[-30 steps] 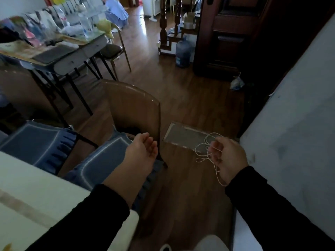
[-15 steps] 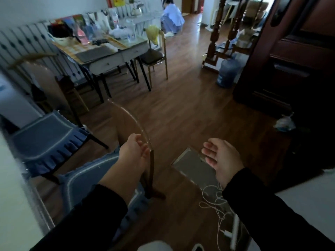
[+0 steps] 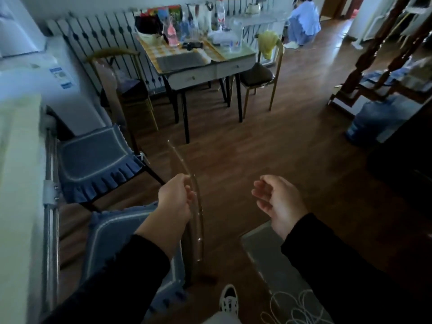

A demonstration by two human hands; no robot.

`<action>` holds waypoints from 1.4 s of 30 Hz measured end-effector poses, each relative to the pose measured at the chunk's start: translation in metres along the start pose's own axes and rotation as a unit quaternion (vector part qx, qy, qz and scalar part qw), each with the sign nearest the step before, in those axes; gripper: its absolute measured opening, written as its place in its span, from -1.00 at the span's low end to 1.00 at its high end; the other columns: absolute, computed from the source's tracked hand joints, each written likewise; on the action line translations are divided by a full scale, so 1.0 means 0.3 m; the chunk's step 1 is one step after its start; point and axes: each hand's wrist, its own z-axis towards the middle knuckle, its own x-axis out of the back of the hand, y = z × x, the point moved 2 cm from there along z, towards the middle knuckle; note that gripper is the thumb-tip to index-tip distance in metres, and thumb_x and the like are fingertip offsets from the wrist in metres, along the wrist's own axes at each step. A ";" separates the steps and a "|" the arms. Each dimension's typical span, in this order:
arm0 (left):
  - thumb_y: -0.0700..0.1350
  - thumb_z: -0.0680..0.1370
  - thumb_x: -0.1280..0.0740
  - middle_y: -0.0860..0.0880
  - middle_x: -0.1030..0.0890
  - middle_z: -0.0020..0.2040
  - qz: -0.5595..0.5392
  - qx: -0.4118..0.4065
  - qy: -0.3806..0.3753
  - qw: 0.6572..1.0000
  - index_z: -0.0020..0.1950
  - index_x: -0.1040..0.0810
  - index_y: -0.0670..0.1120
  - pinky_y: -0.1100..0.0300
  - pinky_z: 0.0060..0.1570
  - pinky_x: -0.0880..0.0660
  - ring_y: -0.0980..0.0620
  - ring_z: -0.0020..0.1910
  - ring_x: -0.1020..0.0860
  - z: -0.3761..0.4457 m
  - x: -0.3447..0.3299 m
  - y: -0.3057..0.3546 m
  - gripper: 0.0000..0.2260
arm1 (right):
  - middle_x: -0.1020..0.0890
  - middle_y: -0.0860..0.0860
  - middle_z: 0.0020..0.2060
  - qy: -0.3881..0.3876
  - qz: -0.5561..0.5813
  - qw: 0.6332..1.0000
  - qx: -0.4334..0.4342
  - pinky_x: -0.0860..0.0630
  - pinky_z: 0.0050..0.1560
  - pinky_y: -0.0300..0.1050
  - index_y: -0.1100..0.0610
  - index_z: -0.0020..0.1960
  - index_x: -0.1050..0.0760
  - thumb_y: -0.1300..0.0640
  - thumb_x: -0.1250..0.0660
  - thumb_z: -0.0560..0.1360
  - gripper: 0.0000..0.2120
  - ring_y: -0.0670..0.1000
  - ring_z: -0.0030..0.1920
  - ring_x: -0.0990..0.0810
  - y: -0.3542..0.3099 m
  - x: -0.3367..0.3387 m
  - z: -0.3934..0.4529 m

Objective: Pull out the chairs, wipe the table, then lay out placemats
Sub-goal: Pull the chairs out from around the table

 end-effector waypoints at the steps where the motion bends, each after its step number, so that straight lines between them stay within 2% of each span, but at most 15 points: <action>1: -0.20 0.53 -0.36 0.01 -0.49 -0.33 0.003 0.001 0.012 1.000 -0.24 -0.53 -0.09 0.20 -0.15 -0.48 0.10 -0.34 -0.46 0.014 -0.022 0.012 -0.85 | -0.66 0.01 -0.07 -0.003 -0.009 1.000 0.000 -0.46 0.04 -0.02 0.07 0.08 -0.55 0.10 -0.23 0.63 -0.86 0.03 -0.07 -0.63 -0.022 -0.010 0.032; 4: -0.20 0.52 -0.36 0.01 -0.49 -0.35 -0.001 0.010 0.025 1.000 -0.26 -0.53 -0.08 0.20 -0.15 -0.47 0.11 -0.36 -0.45 0.063 -0.081 0.048 -0.84 | -0.67 0.01 -0.08 -0.012 -0.007 1.000 -0.004 -0.47 0.03 -0.02 0.06 0.04 -0.56 0.09 -0.24 0.62 -0.87 0.03 -0.07 -0.64 -0.083 -0.052 0.126; 11: -0.24 0.55 -0.37 -0.06 -0.51 -0.22 -0.047 0.081 0.015 0.996 -0.13 -0.56 -0.16 0.13 0.14 -0.53 0.05 -0.23 -0.51 0.176 -0.170 0.099 -0.93 | -0.66 0.00 -0.12 -0.080 -0.050 0.995 -0.019 -0.50 -0.02 -0.05 0.08 0.08 -0.57 0.10 -0.25 0.61 -0.86 0.01 -0.08 -0.64 -0.214 -0.238 0.298; 14: -0.25 0.57 -0.32 -0.07 -0.50 -0.23 -0.088 0.089 0.044 0.991 -0.15 -0.51 -0.16 0.10 0.16 -0.53 0.02 -0.21 -0.51 0.231 -0.207 0.131 -0.89 | -0.68 0.00 -0.12 -0.106 -0.068 0.992 -0.025 -0.53 -0.04 -0.06 0.09 0.11 -0.58 0.10 -0.27 0.60 -0.84 0.01 -0.10 -0.66 -0.269 -0.338 0.397; 19: -0.26 0.60 -0.28 -0.06 -0.51 -0.27 -0.153 0.051 0.058 0.985 -0.17 -0.51 -0.15 0.10 0.13 -0.51 0.01 -0.22 -0.53 0.349 -0.330 0.258 -0.86 | -0.67 0.00 -0.19 -0.160 -0.082 0.983 -0.029 -0.51 -0.08 -0.05 0.12 0.09 -0.58 0.13 -0.27 0.58 -0.85 0.01 -0.14 -0.65 -0.367 -0.529 0.628; 26: -0.24 0.60 -0.31 -0.08 -0.57 -0.22 -0.270 0.021 0.175 0.946 -0.13 -0.56 -0.18 0.08 0.14 -0.53 0.00 -0.16 -0.57 0.568 -0.549 0.420 -0.88 | -0.71 -0.01 -0.16 -0.255 -0.158 0.951 -0.069 -0.56 -0.04 -0.05 0.09 0.04 -0.60 0.12 -0.28 0.57 -0.86 -0.01 -0.13 -0.67 -0.537 -0.776 1.013; 31: -0.25 0.60 -0.28 -0.08 -0.56 -0.25 -0.311 0.014 0.232 0.921 -0.15 -0.55 -0.18 0.11 -0.01 -0.54 0.00 -0.19 -0.57 0.655 -0.739 0.523 -0.86 | -0.70 0.01 -0.15 -0.298 -0.206 0.929 -0.079 -0.55 -0.03 -0.04 0.09 0.00 -0.60 0.12 -0.29 0.57 -0.88 0.00 -0.14 -0.66 -0.688 -0.855 1.204; 34: -0.25 0.60 -0.29 -0.08 -0.57 -0.23 -0.326 0.008 0.248 0.912 -0.13 -0.56 -0.18 0.10 -0.02 -0.56 -0.01 -0.16 -0.58 0.699 -0.841 0.595 -0.87 | -0.70 0.00 -0.16 -0.321 -0.217 0.918 -0.087 -0.55 -0.01 -0.05 0.09 0.02 -0.60 0.11 -0.29 0.58 -0.87 0.00 -0.14 -0.67 -0.770 -0.935 1.292; 37: -0.26 0.59 -0.28 -0.10 -0.57 -0.18 -0.348 -0.020 0.235 0.907 -0.12 -0.55 -0.19 0.06 0.10 -0.55 -0.06 -0.08 -0.59 0.738 -0.897 0.683 -0.88 | -0.70 0.00 -0.18 -0.353 -0.221 0.904 -0.099 -0.54 -0.04 -0.05 0.09 0.01 -0.60 0.12 -0.29 0.57 -0.87 -0.01 -0.17 -0.66 -0.803 -1.037 1.344; 42: -0.21 0.60 -0.29 -0.08 -0.56 -0.16 -0.370 -0.061 0.239 0.895 -0.06 -0.54 -0.17 0.07 0.06 -0.53 -0.03 -0.15 -0.59 0.869 -0.884 0.832 -0.93 | -0.67 0.00 -0.22 -0.387 -0.222 0.890 -0.097 -0.48 -0.14 -0.09 0.10 -0.01 -0.58 0.14 -0.28 0.56 -0.89 -0.01 -0.21 -0.63 -0.820 -1.226 1.431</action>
